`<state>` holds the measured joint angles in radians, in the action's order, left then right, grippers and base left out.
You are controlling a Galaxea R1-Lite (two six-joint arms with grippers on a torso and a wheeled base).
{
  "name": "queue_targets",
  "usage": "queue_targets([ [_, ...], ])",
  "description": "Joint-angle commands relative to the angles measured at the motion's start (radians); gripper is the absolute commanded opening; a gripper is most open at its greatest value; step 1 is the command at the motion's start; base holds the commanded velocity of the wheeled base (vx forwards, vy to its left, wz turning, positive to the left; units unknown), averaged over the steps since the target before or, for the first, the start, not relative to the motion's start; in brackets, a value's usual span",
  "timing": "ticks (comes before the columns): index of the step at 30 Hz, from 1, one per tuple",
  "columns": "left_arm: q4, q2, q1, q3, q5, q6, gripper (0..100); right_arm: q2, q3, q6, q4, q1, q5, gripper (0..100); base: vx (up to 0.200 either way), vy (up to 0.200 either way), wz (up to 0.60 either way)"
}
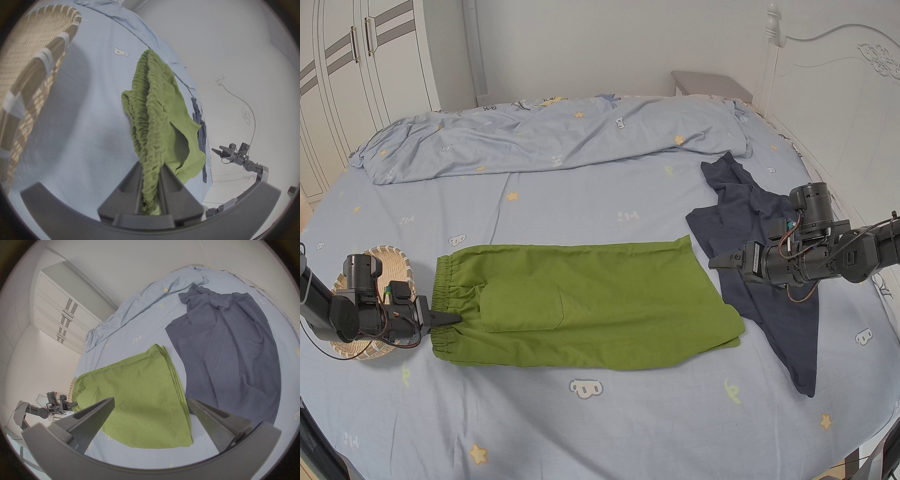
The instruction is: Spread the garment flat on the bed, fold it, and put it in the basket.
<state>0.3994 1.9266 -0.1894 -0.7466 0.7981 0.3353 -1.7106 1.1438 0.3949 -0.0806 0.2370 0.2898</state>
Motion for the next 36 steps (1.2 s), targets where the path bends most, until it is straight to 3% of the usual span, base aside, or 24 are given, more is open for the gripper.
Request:
queue_targets([
  [1,-0.066,-0.077,-0.019,-0.039,-0.002,-0.002,0,0.000,0.001,-0.001,0.001,-0.002,0.002,100,0.000,0.000,0.00],
  [4,-0.220,-0.100,-0.038,-0.119,-0.002,-0.010,0,-0.017,0.011,-0.001,0.002,-0.015,0.003,100,0.000,0.000,0.00],
  [7,-0.283,-0.112,-0.042,-0.145,-0.002,-0.013,0,-0.026,0.011,-0.001,0.002,-0.015,0.003,100,0.000,0.000,0.00],
  [14,-0.286,-0.106,-0.045,-0.146,-0.003,-0.015,0,-0.029,0.011,-0.001,0.009,-0.016,0.017,100,0.000,0.000,0.00],
  [18,-0.290,-0.106,-0.047,-0.140,-0.003,-0.036,0,-0.098,0.063,0.001,0.085,-0.059,0.104,100,0.000,0.000,0.00],
  [20,-0.290,-0.095,-0.045,-0.139,-0.002,-0.056,0,-0.127,0.094,0.001,0.145,-0.081,0.189,100,0.000,0.000,0.00],
  [21,-0.290,-0.095,-0.045,-0.139,-0.002,-0.056,0,-0.127,0.094,0.001,0.145,-0.081,0.189,100,0.000,0.000,0.00],
  [22,-0.292,-0.086,-0.047,-0.137,-0.002,-0.071,0,-0.147,0.106,0.001,0.174,-0.091,0.261,100,0.000,0.000,0.00],
  [23,-0.292,-0.086,-0.047,-0.137,-0.002,-0.075,0,-0.153,0.106,-0.002,0.176,-0.091,0.278,100,0.000,0.000,0.00],
  [36,-0.290,-0.087,-0.051,-0.139,-0.003,-0.078,0,-0.238,0.096,-0.007,0.209,-0.047,0.293,100,0.000,0.000,0.00],
])
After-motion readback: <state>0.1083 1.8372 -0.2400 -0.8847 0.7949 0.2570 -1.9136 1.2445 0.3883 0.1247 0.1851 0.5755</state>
